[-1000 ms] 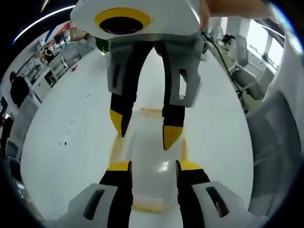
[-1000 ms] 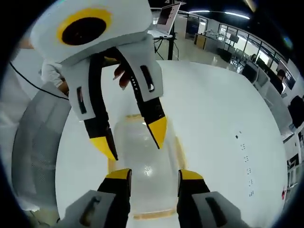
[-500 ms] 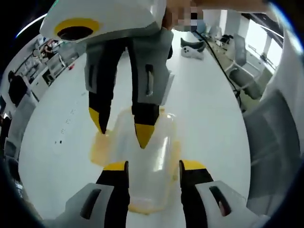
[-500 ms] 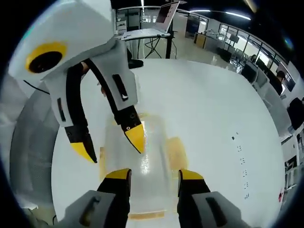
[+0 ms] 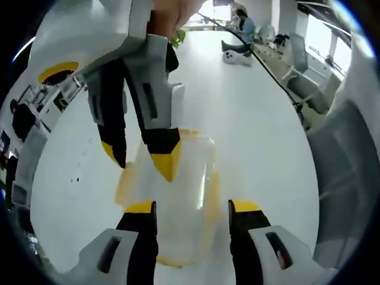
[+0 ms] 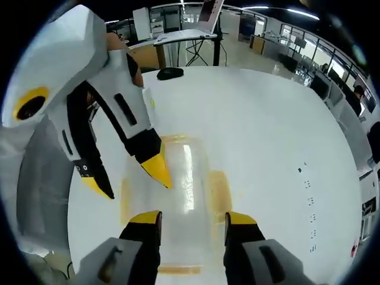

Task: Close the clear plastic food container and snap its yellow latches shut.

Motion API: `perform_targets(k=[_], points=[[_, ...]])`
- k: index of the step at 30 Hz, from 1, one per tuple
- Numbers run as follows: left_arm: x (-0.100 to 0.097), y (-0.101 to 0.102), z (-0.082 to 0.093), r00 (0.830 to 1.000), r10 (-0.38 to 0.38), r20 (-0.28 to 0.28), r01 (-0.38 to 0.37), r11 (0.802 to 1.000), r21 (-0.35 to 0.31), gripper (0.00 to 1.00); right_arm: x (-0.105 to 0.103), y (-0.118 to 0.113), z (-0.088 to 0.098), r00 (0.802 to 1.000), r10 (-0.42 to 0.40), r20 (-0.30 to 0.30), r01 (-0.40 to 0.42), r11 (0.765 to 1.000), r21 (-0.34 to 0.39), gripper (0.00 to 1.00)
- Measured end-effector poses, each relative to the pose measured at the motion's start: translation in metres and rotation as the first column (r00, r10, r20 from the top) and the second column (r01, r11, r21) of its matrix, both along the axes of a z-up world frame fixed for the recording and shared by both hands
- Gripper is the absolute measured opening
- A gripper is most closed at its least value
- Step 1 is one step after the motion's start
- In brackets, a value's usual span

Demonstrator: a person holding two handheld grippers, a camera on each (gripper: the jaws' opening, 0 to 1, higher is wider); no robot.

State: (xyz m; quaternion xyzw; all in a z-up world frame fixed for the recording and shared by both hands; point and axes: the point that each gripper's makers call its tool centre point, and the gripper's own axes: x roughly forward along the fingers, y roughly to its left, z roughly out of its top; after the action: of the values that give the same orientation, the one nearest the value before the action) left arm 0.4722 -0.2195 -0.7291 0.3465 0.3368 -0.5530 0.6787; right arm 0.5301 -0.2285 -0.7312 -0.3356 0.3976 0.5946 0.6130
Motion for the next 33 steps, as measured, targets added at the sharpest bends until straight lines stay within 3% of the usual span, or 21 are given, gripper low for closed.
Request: perform_targets(k=[15, 26, 33], points=[[0.0053, -0.0010, -0.0028, 0.998, 0.009, 0.065, -0.010, 1.000, 0.016, 0.44, -0.0035, 0.0034, -0.0029, 0.992, 0.112, -0.056, -0.114, 0.993, -0.039, 0.38], [0.0046, -0.0008, -0.0078, 0.989, -0.025, 0.143, 0.016, 0.998, 0.060, 0.44, -0.0035, 0.0052, -0.0053, 0.983, 0.146, -0.111, -0.155, 0.985, -0.072, 0.38], [0.0068, -0.0018, -0.0093, 0.986, 0.001, 0.164, -0.014, 0.996, 0.082, 0.43, -0.0041, 0.0063, -0.0074, 0.976, 0.169, -0.141, -0.186, 0.975, -0.120, 0.37]])
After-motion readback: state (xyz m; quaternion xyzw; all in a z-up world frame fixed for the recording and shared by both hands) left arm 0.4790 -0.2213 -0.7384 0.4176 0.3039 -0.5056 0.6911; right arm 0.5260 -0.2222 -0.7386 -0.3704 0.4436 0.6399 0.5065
